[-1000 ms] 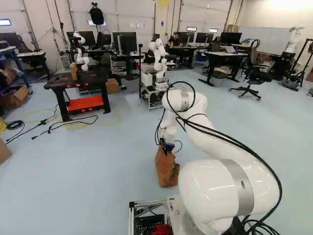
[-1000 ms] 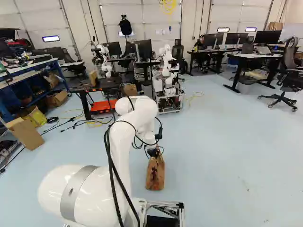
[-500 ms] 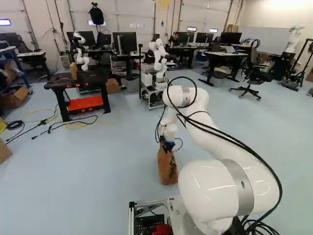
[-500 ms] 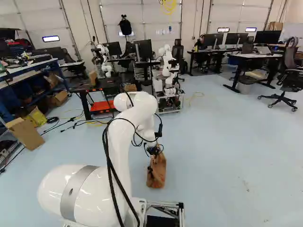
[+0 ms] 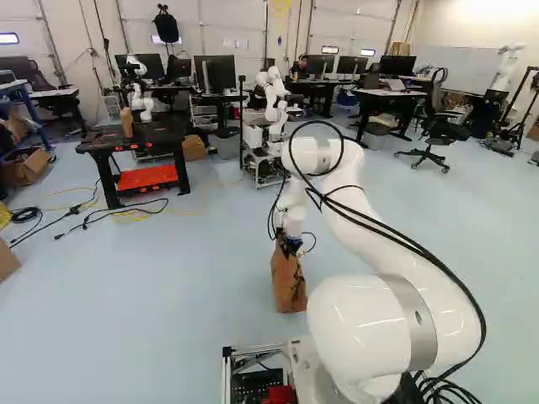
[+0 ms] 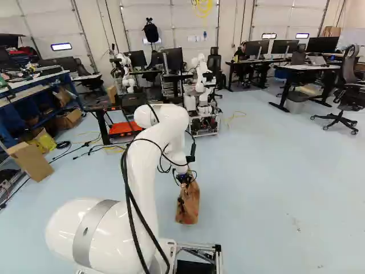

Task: Pick up the grocery bag from the ground

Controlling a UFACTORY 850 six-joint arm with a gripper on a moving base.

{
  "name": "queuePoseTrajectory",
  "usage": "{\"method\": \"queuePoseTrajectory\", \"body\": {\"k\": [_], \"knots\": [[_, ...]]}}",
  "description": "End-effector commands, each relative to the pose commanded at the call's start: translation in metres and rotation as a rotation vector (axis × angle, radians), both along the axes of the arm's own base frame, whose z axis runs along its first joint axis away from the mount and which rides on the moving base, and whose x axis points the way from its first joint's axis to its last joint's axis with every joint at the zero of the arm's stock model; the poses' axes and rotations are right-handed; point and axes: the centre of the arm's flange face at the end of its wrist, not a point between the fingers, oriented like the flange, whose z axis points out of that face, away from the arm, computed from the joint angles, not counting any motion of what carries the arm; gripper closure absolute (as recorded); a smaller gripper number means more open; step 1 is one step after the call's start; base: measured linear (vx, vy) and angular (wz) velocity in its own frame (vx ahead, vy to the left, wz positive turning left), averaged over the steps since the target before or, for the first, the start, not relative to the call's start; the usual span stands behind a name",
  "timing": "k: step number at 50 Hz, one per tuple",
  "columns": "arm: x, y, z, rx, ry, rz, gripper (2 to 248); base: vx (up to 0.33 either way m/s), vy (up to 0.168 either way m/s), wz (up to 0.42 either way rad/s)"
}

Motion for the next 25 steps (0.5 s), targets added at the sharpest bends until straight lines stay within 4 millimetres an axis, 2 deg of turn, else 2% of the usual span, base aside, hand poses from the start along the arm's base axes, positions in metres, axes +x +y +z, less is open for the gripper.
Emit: {"method": "queuePoseTrajectory", "body": {"k": [25], "knots": [[-0.003,0.000,0.038,-0.001,-0.015,0.000,229,0.000,0.000,0.000]]}}
